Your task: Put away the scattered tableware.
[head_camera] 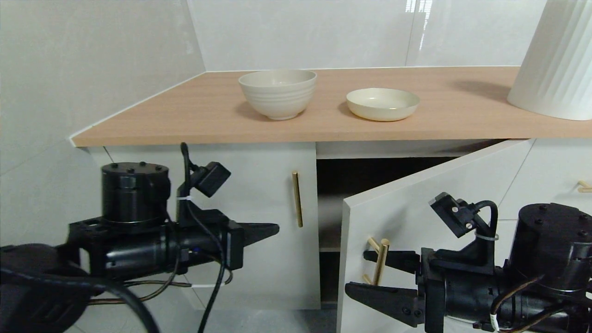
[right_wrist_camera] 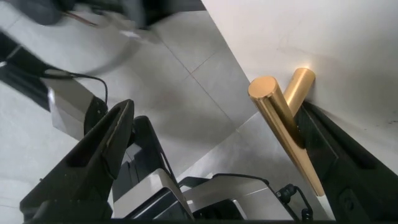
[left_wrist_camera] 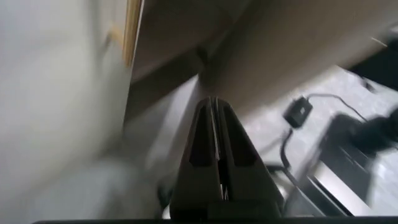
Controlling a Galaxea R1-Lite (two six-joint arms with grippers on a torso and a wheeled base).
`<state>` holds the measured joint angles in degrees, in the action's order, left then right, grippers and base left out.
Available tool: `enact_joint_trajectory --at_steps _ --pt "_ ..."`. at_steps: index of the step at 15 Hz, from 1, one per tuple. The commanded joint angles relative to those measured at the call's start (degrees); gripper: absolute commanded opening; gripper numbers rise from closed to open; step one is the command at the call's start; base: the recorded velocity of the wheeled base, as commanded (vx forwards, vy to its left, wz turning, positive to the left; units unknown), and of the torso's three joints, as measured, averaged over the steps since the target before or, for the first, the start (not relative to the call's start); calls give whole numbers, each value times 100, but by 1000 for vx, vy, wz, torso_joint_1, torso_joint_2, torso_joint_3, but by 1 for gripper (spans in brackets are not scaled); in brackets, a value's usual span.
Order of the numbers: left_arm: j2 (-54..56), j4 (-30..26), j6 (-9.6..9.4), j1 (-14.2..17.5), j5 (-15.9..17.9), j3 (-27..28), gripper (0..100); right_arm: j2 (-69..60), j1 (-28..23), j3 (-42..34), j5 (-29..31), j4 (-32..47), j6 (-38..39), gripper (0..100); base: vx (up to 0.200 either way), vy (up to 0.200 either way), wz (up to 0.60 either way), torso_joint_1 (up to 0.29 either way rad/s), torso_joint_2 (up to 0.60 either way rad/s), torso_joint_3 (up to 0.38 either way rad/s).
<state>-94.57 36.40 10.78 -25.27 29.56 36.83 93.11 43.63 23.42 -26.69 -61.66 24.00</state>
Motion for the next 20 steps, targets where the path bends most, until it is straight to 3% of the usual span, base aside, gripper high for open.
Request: enact_joint_trajectory --at_steps 1,3,6,9,11,15,16,17,18,20 --pt "-1177 728 91 -531 14 35 0 -4 -4 -4 23 14 -1 100 0 0 0 0 0 0" --pt "-1503 886 214 -918 32 334 0 5 -48 -13 23 14 -1 100 0 0 0 0 0 0" --pt "-1924 860 223 -1279 41 905 0 -4 -100 -83 23 14 -1 100 0 0 0 0 0 0" --pt "-2135 860 364 -1472 32 1265 0 -21 -171 -101 23 14 -1 100 0 0 0 0 0 0" --pt "-2083 886 513 -1525 41 1309 0 -4 -434 -145 128 14 -10 100 0 0 0 0 0 0" --pt "-2003 904 531 -1613 76 1292 0 -399 -1181 -795 436 49 -379 100 0 0 0 0 0 0" --pt "-2003 904 531 -1613 76 1292 0 -399 -1181 -795 436 49 -379 100 0 0 0 0 0 0" --pt "-1836 895 531 -1674 41 1169 0 -847 -1208 -1322 515 75 -757 100 0 0 0 0 0 0" --pt "-1555 939 566 -1709 58 914 0 -1155 -1155 -1612 1122 110 -1056 100 0 0 0 0 0 0" --pt "-1441 1036 707 -1727 58 835 0 -1621 -1102 -1727 1324 277 -1056 100 0 0 0 0 0 0"
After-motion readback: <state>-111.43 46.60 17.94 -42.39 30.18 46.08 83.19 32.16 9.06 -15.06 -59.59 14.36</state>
